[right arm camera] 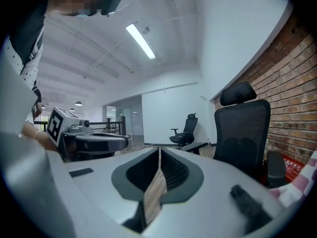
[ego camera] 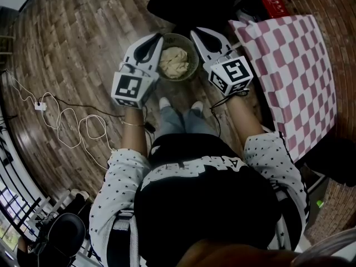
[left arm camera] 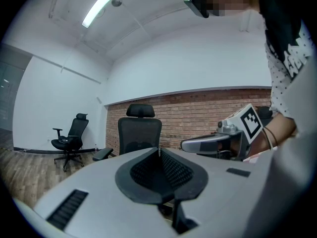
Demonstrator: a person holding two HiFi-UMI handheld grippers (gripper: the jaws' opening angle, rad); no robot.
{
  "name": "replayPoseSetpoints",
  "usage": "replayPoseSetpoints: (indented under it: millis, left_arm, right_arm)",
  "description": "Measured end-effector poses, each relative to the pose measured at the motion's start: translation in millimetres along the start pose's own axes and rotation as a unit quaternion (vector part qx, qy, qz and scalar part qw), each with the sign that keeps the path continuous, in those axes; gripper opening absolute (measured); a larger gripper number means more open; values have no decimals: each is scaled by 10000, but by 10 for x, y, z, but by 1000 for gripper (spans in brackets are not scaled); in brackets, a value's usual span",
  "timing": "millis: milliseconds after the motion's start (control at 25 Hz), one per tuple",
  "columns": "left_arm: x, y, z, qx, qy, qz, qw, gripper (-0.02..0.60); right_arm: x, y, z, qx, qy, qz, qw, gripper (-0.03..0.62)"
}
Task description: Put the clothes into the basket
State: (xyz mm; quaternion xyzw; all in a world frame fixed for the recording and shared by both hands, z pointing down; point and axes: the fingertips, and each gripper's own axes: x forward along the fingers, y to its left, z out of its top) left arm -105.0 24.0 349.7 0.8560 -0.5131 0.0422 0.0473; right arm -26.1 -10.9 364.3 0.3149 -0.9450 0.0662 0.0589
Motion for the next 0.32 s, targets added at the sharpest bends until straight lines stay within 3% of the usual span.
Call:
replayPoseSetpoints:
  millis: [320]
  left_arm:
    - [-110, -1, 51, -1, -35, 9, 10000, 26]
  right_arm:
    - [-52, 105, 52, 57, 43, -25, 10000, 31]
